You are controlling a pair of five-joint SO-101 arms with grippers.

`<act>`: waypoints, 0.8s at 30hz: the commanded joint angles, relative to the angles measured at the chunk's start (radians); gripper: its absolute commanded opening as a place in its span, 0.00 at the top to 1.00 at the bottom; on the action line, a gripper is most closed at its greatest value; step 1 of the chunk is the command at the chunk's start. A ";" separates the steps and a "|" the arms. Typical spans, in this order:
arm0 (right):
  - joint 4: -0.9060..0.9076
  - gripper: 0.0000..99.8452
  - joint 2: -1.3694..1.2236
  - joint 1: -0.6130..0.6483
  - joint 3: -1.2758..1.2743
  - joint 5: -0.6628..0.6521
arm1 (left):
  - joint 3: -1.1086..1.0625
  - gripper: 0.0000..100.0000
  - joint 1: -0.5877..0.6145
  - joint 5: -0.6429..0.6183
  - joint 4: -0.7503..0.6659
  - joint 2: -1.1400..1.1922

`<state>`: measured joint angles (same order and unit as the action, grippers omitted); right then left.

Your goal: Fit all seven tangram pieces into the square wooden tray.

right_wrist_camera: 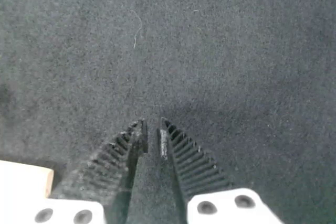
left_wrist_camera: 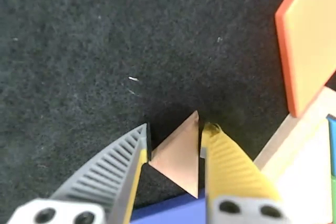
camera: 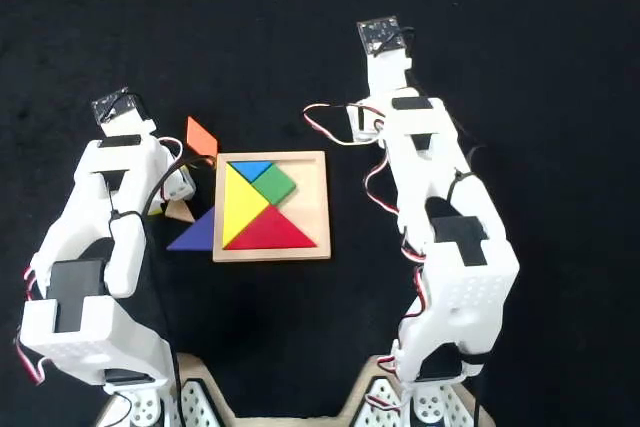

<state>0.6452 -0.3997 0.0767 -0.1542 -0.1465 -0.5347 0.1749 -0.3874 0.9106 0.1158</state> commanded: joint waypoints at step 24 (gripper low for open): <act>-0.014 0.95 0.010 0.009 0.028 -0.012 | 0.028 0.83 -0.021 0.018 0.044 -0.002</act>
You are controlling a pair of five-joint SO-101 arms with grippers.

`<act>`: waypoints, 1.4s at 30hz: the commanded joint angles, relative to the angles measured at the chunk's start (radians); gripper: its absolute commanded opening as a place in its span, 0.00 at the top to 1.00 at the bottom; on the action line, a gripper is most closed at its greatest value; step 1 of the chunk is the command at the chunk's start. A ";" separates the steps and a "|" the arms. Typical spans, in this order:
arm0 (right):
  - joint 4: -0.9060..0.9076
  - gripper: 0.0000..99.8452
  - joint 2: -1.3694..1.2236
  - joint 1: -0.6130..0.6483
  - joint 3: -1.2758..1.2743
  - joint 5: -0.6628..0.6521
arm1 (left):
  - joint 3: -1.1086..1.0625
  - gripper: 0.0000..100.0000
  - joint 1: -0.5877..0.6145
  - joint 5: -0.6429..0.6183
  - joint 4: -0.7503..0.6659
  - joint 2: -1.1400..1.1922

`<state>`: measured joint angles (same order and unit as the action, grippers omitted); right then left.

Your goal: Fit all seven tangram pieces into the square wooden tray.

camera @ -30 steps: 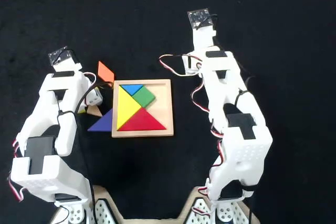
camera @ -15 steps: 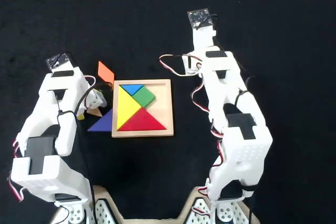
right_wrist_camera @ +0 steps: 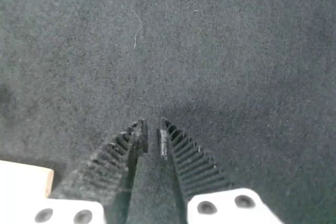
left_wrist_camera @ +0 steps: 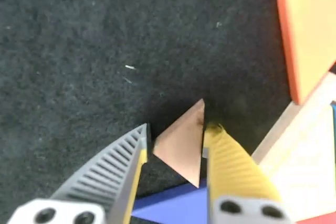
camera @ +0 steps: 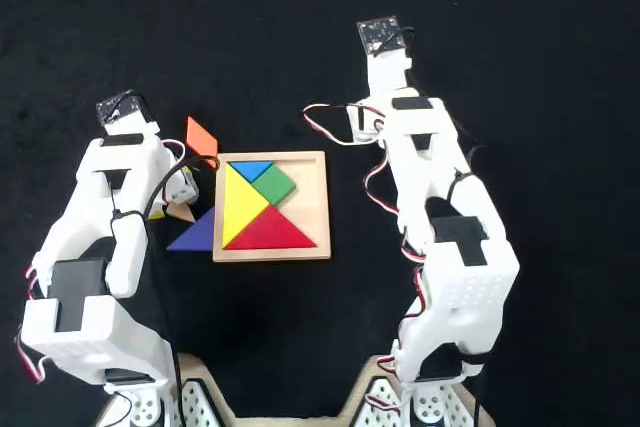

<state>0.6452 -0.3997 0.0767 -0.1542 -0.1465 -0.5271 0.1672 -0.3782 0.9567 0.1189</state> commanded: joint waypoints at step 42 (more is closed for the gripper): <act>-0.014 0.95 0.016 0.008 0.028 -0.012 | -0.002 0.89 0.071 -0.060 0.164 -0.150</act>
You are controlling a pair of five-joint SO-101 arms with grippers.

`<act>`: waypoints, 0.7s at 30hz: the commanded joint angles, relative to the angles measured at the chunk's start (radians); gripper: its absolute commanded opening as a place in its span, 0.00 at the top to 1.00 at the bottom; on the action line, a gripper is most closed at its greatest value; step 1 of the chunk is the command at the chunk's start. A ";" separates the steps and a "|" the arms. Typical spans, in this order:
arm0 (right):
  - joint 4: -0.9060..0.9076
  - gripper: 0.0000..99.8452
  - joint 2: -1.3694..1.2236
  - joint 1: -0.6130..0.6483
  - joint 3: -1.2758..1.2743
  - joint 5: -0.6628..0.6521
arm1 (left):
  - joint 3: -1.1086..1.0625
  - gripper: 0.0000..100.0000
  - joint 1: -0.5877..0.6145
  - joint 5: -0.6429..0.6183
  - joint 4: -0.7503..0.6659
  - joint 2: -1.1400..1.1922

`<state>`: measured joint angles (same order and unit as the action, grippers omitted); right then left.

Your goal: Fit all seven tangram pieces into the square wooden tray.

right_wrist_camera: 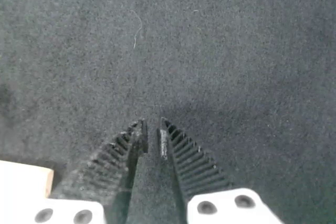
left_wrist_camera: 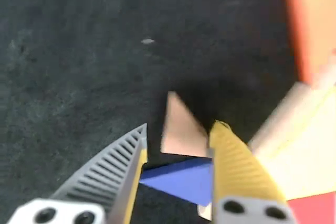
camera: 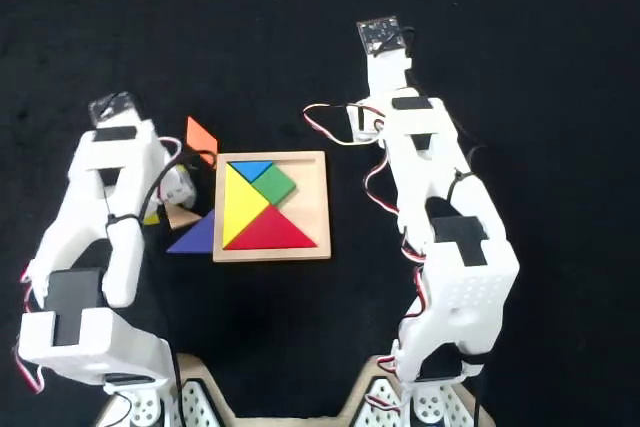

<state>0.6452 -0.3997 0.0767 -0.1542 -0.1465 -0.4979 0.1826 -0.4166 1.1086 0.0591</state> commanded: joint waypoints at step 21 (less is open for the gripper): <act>-0.012 0.95 0.016 0.008 0.024 -0.012 | -0.226 0.97 0.125 0.046 -0.229 -0.209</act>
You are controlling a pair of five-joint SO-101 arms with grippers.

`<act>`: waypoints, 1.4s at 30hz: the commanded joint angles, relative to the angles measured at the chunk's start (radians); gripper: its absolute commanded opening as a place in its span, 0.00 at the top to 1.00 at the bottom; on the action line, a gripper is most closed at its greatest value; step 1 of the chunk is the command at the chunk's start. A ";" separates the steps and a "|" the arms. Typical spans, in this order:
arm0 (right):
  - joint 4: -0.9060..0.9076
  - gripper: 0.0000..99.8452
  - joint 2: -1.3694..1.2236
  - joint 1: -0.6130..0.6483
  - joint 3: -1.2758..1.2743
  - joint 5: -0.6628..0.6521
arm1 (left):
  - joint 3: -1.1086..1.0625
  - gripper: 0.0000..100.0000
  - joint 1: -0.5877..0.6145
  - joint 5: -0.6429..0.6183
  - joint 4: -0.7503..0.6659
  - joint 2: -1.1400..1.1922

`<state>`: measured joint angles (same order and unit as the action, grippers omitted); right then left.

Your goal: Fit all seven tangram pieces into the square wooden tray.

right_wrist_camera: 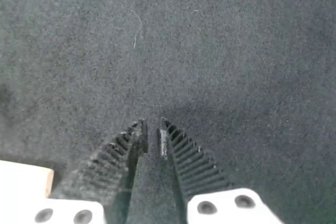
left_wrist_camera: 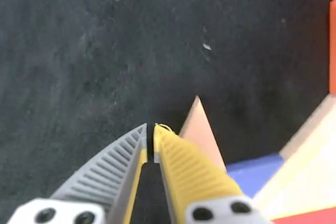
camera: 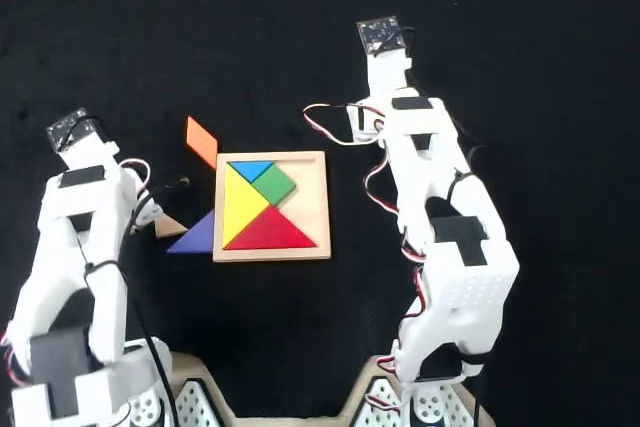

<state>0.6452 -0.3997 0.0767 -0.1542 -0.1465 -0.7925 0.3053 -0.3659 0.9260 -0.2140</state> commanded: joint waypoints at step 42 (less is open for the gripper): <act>-0.012 0.95 0.016 0.008 0.025 -0.014 | 0.110 0.97 -0.104 0.245 0.106 0.152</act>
<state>0.6452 -0.3997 0.0767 -0.1542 -0.1511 -0.6866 0.2209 -0.1174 1.1101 -0.1327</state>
